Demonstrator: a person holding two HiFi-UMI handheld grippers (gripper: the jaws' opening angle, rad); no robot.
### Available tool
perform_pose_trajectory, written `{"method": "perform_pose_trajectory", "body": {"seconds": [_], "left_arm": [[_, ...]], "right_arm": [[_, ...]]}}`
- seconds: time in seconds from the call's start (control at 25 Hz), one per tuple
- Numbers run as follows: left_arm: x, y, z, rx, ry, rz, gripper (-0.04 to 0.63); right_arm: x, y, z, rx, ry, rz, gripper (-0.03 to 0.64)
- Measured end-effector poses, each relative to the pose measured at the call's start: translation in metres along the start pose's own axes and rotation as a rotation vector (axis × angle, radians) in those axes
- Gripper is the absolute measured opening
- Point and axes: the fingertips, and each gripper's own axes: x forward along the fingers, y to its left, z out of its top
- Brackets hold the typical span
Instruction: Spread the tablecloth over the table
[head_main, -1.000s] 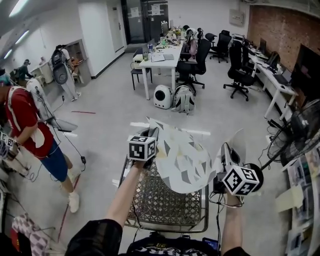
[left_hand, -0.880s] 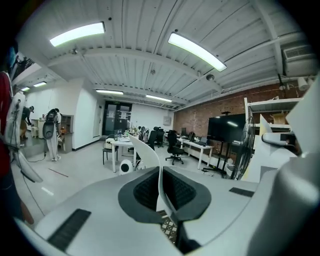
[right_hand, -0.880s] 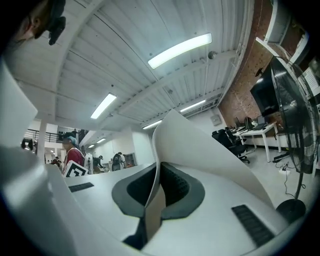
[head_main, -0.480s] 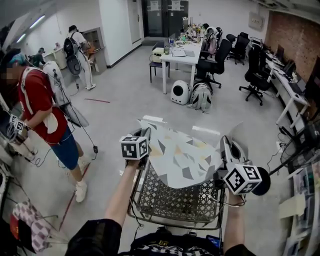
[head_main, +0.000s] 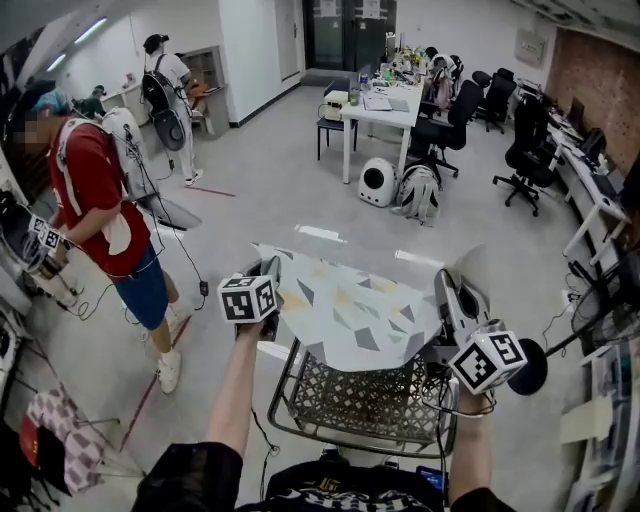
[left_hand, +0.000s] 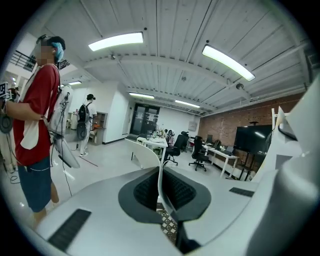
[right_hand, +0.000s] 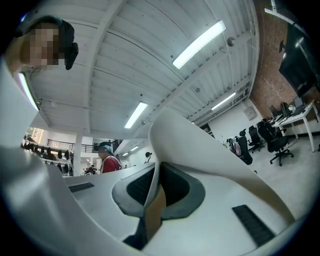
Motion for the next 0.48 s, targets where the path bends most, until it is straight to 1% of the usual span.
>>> {"method": "perform_pose_trajectory", "body": {"seconds": [0.12,0.16,0.28,0.36,0.44,0.48], "left_arm": [[-0.02,0.028,0.006,-0.03,-0.036,0.055,0.019],[-0.026,0.035,0.004,-0.029,-0.038,0.073,0.018],[-0.041,0.043,-0.012,0.033,-0.008,0.109,0.018],[-0.051,0.038,-0.027,0.053,0.006,0.103,0.018],[-0.056,0.022,-0.042,0.068,0.022,0.062,0.018],[-0.056,0.011,-0.048,0.093,0.038,0.041,0.018]], "right_arm": [[0.0,0.009,-0.005,0.017,-0.016,0.043,0.017],[0.0,0.011,-0.009,0.029,-0.019,0.055,0.017],[-0.005,0.014,-0.027,0.051,0.015,0.05,0.017],[-0.008,0.018,-0.041,0.069,0.045,0.051,0.017],[-0.011,0.023,-0.054,0.072,0.069,0.053,0.017],[-0.013,0.024,-0.06,0.069,0.086,0.049,0.017]]}}
